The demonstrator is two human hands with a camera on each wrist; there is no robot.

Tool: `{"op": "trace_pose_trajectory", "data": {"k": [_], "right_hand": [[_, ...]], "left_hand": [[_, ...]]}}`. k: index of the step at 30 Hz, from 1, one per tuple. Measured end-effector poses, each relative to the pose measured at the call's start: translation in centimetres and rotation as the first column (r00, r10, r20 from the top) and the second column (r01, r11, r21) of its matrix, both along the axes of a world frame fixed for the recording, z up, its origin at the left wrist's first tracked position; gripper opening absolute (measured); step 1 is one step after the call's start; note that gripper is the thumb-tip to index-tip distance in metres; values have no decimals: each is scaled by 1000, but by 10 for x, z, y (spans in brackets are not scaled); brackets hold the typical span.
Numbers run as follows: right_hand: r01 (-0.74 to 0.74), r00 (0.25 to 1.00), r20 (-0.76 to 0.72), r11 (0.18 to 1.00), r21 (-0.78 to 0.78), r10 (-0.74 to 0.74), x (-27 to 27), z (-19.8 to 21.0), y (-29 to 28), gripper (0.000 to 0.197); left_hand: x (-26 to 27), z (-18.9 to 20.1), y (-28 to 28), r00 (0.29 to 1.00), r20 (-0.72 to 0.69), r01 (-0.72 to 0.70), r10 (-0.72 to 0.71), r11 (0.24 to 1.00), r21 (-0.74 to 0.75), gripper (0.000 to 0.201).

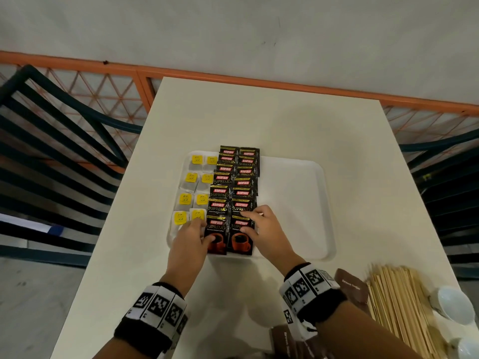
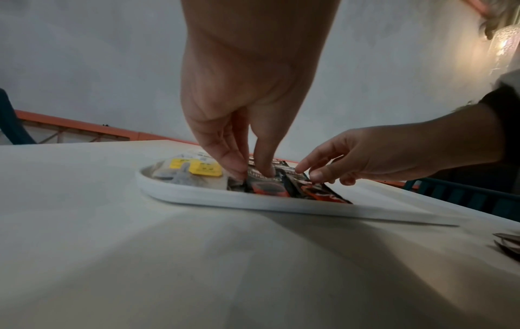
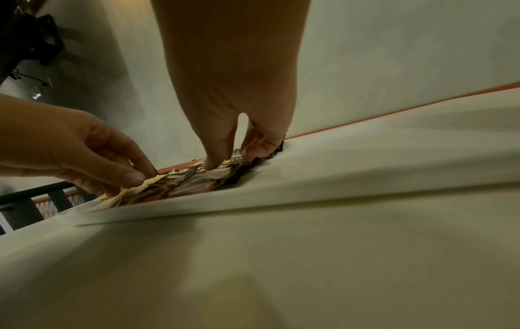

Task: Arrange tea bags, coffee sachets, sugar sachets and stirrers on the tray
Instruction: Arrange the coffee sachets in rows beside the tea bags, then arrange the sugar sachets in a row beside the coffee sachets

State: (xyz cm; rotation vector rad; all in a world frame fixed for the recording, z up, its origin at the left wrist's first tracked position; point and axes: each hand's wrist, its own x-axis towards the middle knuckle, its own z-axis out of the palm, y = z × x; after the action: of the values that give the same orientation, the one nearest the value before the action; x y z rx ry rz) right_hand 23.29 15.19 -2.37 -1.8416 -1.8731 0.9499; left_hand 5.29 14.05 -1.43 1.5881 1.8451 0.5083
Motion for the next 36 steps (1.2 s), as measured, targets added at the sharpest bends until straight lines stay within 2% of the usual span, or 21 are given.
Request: {"op": "trace_pose_trajectory", "data": {"k": [3, 7, 12, 15, 18, 19, 21, 23, 25, 27, 30, 34, 36], "right_hand": [[-1, 1000, 10, 1000, 9, 1, -1, 4, -3, 39], [-23, 1000, -20, 999, 43, 23, 7, 16, -17, 30], [-108, 992, 63, 994, 22, 107, 42, 22, -60, 21], [-76, 992, 94, 996, -42, 80, 76, 27, -91, 18], [10, 978, 207, 997, -81, 7, 115, 27, -119, 17], [27, 965, 262, 996, -88, -3, 128, 27, -126, 21], [4, 928, 369, 988, -157, 55, 150, 28, -135, 41], [-44, 907, 389, 957, -287, 159, 163, 32, -142, 69], [-100, 890, 382, 924, -370, 249, 169, 35, -147, 87], [-139, 874, 377, 903, -407, 305, 172, 34, -150, 93], [-154, 886, 355, 911, -383, 299, 174, 28, -150, 96], [-134, 909, 327, 925, -356, 257, 174, 23, -147, 95], [-138, 919, 302, 926, -352, 252, 173, 22, -146, 84]], "left_hand": [[0, 2, -3, 998, -26, 51, -50, 997, 51, 25], [2, 6, -15, 969, 46, 240, -243, 968, 71, 18], [20, 14, -43, 847, 95, 525, -523, 851, 1, 16], [35, 14, -64, 798, 155, 595, -582, 802, -53, 15], [53, 8, -82, 746, 187, 664, -639, 735, -137, 21], [60, 6, -87, 728, 178, 685, -662, 709, -167, 25], [74, 3, -96, 680, 137, 731, -720, 652, -202, 39], [86, -2, -104, 634, 88, 766, -769, 607, -212, 54], [95, -7, -112, 610, 43, 777, -791, 586, -231, 65], [103, -10, -116, 606, -24, 769, -795, 594, -238, 65], [110, -13, -117, 624, -76, 743, -778, 620, -250, 52], [115, -13, -115, 669, -31, 712, -742, 652, -261, 37], [114, -12, -113, 708, 22, 689, -705, 685, -238, 33]]}}
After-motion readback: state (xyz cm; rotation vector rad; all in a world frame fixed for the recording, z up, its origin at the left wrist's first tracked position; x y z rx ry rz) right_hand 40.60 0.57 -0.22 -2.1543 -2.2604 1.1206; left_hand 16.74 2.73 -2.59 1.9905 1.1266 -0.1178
